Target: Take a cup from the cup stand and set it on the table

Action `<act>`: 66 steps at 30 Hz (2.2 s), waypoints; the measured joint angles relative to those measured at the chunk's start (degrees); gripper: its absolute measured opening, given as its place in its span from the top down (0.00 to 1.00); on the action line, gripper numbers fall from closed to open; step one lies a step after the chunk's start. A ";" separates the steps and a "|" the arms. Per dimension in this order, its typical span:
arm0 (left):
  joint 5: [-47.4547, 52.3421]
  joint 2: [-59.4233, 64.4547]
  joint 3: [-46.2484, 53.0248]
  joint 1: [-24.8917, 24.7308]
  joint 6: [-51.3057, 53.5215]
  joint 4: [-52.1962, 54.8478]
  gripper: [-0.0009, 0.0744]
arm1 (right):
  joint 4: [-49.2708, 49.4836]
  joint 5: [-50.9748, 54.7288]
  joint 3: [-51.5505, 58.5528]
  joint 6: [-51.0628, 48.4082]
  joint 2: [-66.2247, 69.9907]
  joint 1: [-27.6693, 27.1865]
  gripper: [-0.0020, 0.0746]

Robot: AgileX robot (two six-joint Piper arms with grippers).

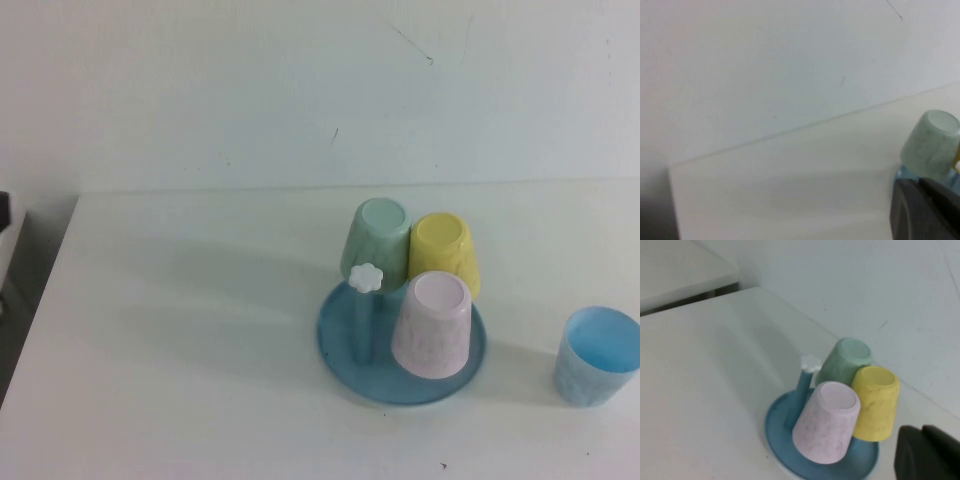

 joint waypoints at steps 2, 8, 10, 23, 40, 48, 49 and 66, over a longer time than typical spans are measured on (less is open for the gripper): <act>-1.93 -5.25 1.33 0.00 -2.34 3.76 0.99 | 3.34 -1.05 1.46 -4.75 -0.38 0.00 0.98; -4.73 -17.56 8.14 0.00 -3.81 7.54 0.99 | 15.54 -2.72 2.11 -18.48 -0.30 0.00 0.98; -4.13 -19.83 10.37 0.00 -3.81 7.82 0.99 | 18.04 -2.96 2.11 -19.87 0.07 0.00 0.98; 11.52 -22.08 16.18 0.00 -3.94 8.76 0.99 | 20.16 -4.71 2.11 -20.95 1.11 0.00 0.98; 27.81 -22.12 16.27 0.00 -3.97 9.02 0.99 | 20.24 -4.22 5.40 -21.02 1.11 0.00 0.98; 27.91 -22.12 16.27 0.00 -3.97 9.15 0.99 | 20.24 -8.77 9.21 -23.14 1.11 0.00 0.98; 27.91 -22.12 16.27 0.00 -3.97 9.15 0.99 | 20.24 -10.04 9.21 -23.86 1.11 0.00 0.98; 27.99 -22.12 16.27 0.00 -4.40 9.24 0.99 | -20.89 -25.15 24.27 15.27 -20.81 -21.30 0.98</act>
